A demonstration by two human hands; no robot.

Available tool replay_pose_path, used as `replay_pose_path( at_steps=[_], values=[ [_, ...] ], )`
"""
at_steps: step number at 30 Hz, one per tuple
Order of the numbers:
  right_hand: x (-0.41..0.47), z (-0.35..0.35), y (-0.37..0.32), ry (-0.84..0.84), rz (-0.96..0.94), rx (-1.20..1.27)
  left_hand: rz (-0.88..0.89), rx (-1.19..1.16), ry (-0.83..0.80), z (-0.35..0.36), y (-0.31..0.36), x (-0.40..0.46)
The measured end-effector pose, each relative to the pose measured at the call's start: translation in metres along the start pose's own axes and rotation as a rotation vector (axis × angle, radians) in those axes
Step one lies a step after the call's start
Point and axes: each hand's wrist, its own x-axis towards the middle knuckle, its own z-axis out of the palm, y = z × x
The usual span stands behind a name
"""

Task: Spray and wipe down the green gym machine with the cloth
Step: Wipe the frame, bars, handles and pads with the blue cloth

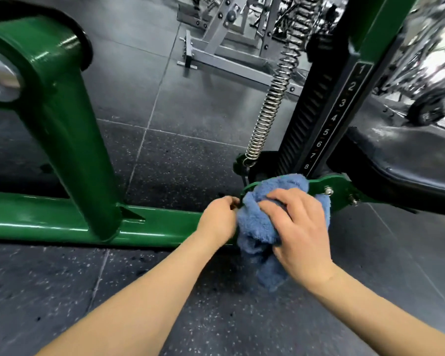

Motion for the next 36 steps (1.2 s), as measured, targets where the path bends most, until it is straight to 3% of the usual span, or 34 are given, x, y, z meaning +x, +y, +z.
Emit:
replay_pose_path(
  at_steps=[3, 7, 16, 21, 24, 26, 28, 31, 34, 36],
  values=[
    [0.004, 0.022, 0.006, -0.080, -0.154, -0.234, 0.051, 0.049, 0.038, -0.007, 0.001, -0.004],
    [-0.015, 0.040, 0.013, -0.151, -0.192, -0.396, 0.034, 0.104, 0.070, -0.018, -0.001, -0.011],
    [-0.014, 0.032, 0.035, -0.006, -0.299, -0.312, -0.006, 0.233, -0.026, -0.015, 0.032, -0.038],
    [-0.053, 0.016, 0.072, -0.200, -0.246, -0.324, -0.008, 0.399, -0.228, -0.008, 0.048, -0.055],
    [-0.045, -0.005, 0.078, -0.201, -0.169, -0.258, 0.094, 0.485, 0.028, -0.006, 0.057, -0.058],
    [-0.022, -0.010, 0.065, -0.119, -0.110, -0.167, 0.175, 0.561, 0.285, -0.006, 0.066, -0.059],
    [-0.004, -0.010, 0.055, -0.011, -0.076, -0.127, 0.327, 0.593, 0.442, 0.000, 0.072, -0.057],
    [-0.006, 0.010, 0.057, 0.064, -0.106, -0.164, 0.442, 0.655, 0.467, 0.010, 0.064, -0.051],
    [-0.038, 0.027, 0.070, 0.029, -0.187, -0.228, 0.452, 1.038, 0.299, 0.023, 0.048, -0.055],
    [-0.059, 0.026, 0.079, -0.084, -0.226, -0.280, 0.452, 1.157, 0.209, 0.027, 0.042, -0.062]
  ],
)
